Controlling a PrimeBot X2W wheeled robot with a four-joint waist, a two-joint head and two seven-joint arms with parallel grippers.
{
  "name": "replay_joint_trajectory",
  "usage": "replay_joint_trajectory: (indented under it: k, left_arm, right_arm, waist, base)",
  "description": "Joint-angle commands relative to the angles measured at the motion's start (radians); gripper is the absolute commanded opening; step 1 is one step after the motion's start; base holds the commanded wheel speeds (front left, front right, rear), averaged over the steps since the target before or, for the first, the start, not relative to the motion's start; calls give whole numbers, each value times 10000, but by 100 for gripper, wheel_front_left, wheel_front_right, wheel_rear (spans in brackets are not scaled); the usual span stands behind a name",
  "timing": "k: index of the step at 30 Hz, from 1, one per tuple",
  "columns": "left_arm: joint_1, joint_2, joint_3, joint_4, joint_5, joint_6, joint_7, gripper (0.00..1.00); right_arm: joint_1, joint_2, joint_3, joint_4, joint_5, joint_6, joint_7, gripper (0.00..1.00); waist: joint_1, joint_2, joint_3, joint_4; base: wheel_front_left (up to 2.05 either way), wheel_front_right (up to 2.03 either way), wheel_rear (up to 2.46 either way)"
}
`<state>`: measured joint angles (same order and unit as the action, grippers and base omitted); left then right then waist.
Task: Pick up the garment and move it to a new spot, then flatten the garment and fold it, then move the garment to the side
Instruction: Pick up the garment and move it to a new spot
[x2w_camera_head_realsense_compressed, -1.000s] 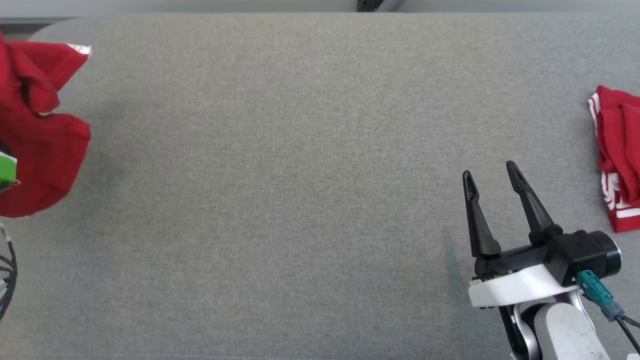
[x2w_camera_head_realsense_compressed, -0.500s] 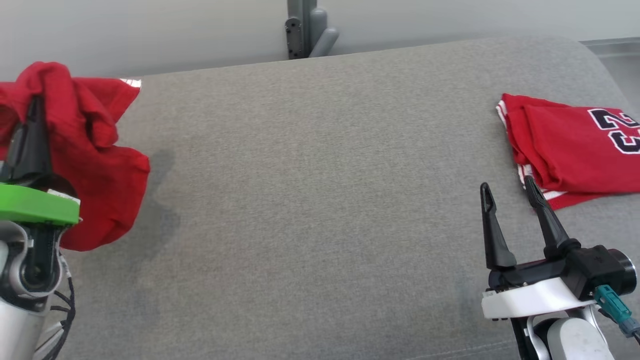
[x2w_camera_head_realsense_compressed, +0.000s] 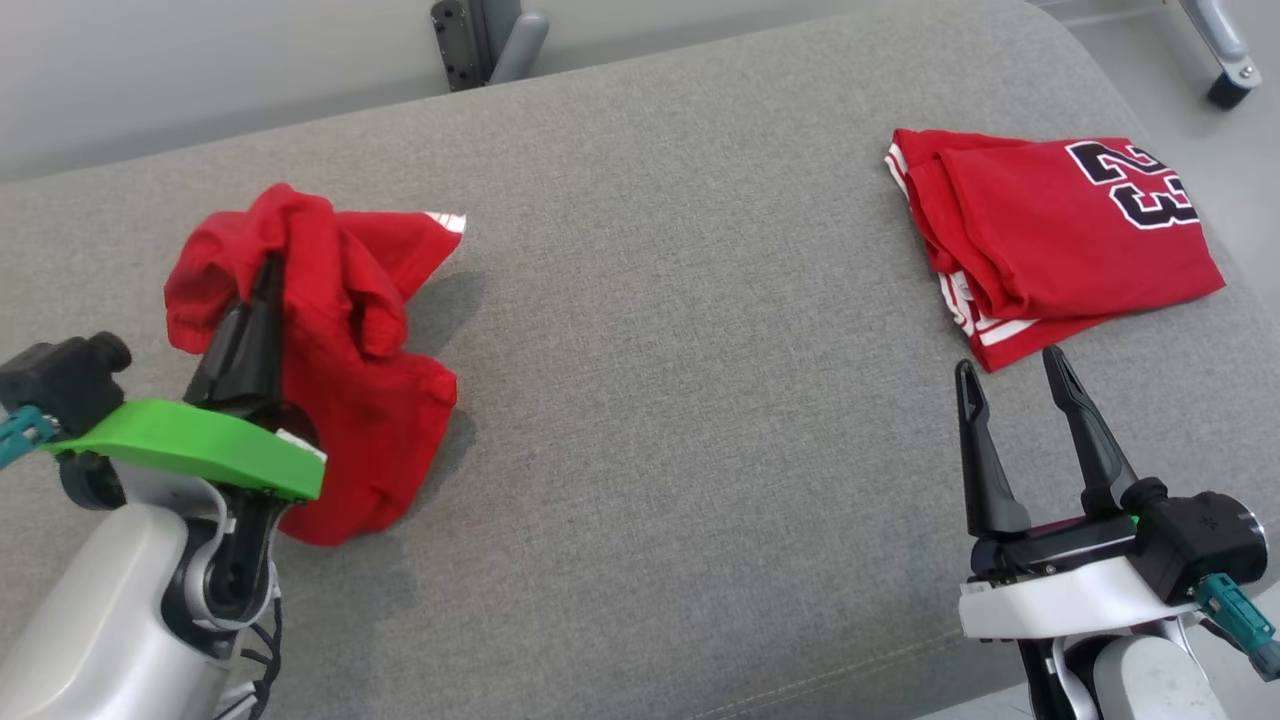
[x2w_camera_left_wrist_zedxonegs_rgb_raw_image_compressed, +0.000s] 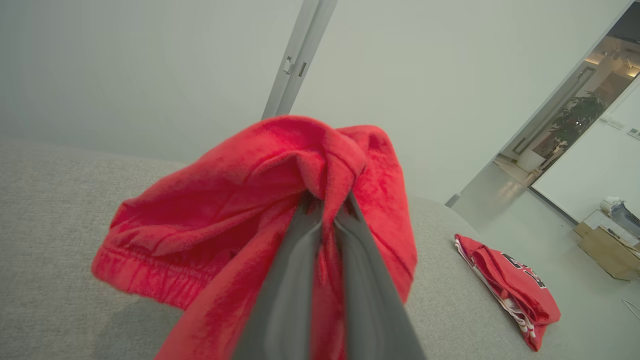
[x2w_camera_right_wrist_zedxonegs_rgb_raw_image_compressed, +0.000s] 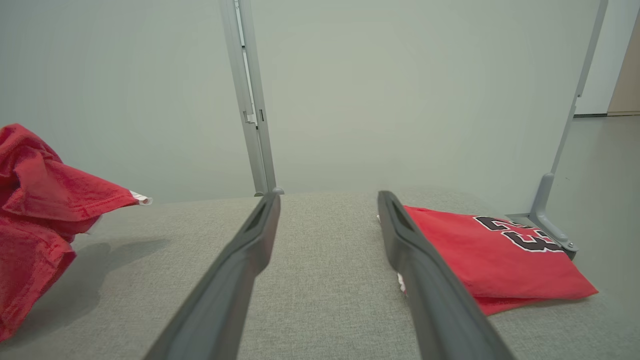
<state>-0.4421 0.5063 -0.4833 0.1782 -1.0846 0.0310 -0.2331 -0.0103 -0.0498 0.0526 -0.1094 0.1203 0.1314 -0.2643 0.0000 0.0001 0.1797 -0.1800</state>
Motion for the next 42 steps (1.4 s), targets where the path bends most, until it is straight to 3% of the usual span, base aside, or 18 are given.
replay_joint_trajectory:
  k: [1, 9, 11, 13, 14, 15, 26, 33, 42]
  left_arm:
    - [-159, -80, -21, 94, 90, 15, 8, 0]
    - [-902, -1059, -914, 1877, 679, -303, 34, 0]
    - [-1114, -1303, -1110, 2217, 750, -473, 15, 26]
    - [-1321, -1569, -1301, 2474, 836, -668, 7, 32]
    - [-1411, -1683, -1394, 2591, 879, -740, 2, 48]
    - [-1496, -1787, -1478, 2690, 941, -797, 1, 100]
    - [-1363, -2371, -1754, 2781, 1341, -1095, -231, 100]
    - [-547, -2122, -1320, 2341, 1677, -656, -311, 100]
    - [1352, -1918, 203, 1228, 2362, -106, -317, 100]
  right_arm:
    - [-99, -17, 6, -52, 47, -15, -8, 100]
    - [-415, -16, 255, -174, 111, -15, -7, 100]
    - [-475, -17, 327, -185, 125, -15, -7, 100]
    - [-546, -16, 403, -160, 153, -15, -7, 100]
    - [-577, -16, 437, -137, 161, -15, -7, 100]
    - [-597, -16, 473, -115, 169, -15, -7, 100]
    - [-460, -20, 694, 245, 103, -15, -7, 100]
    - [-230, -20, 761, 531, 78, -15, -7, 100]
    - [167, -20, 621, 780, 107, -15, -7, 100]
  waist:
    - [0, -1, 357, -305]
    - [0, -1, 1085, -564]
    - [0, -1, 1214, -589]
    - [0, -1, 1286, -585]
    - [0, -1, 1302, -576]
    - [0, -1, 1306, -561]
    - [0, -1, 397, 28]
    - [0, -1, -502, 719]
    - [0, -1, -1401, 1445]
  base:
    - [0, 0, 0]
    - [0, 0, 0]
    - [0, 0, 0]
    - [0, 0, 0]
    - [0, 0, 0]
    - [0, 0, 0]
    - [0, 0, 0]
    - [0, 0, 0]
    - [0, 0, 0]
